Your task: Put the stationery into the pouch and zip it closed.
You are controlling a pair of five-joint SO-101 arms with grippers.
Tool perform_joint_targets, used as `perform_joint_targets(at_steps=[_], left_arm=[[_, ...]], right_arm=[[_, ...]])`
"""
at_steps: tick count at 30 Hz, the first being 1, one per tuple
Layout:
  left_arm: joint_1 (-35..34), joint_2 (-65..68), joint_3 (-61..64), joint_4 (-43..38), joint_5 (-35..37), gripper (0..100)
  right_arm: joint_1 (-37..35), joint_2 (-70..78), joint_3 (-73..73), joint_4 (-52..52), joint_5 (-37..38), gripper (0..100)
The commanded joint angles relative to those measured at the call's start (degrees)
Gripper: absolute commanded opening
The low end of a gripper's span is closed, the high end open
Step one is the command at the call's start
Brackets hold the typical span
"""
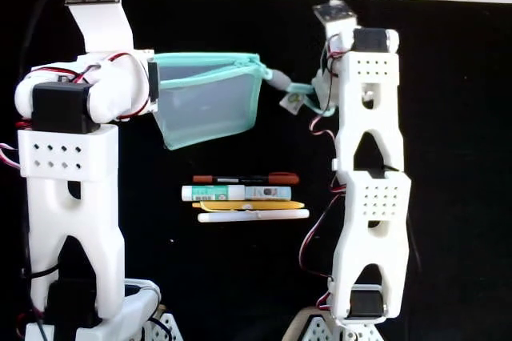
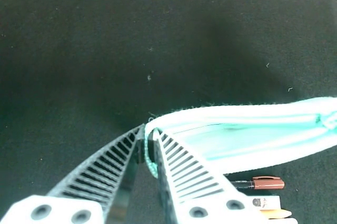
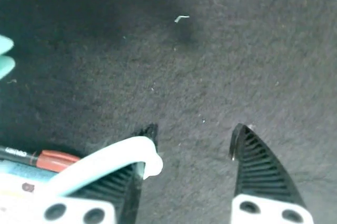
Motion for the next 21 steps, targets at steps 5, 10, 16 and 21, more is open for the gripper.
perform_joint_targets(at_steps=[5,10,16,21], left_arm=[[-1.19,-0.57,-0.13,-0.44,-0.44,1],[-1.19,-0.57,-0.13,-0.44,-0.44,1],[-1.19,-0.57,-0.13,-0.44,-0.44,1],[-1.19,-0.57,-0.13,-0.44,-0.44,1]], right_arm=[[-0.66,-0.84,0.84,0.84,-19.08,22.4],[-0.66,-2.86,0.75,0.84,-26.20,22.4],[-0.66,-12.35,0.92,0.92,-30.24,22.4],[-2.15,-14.64,0.92,0.84,-33.49,22.4]])
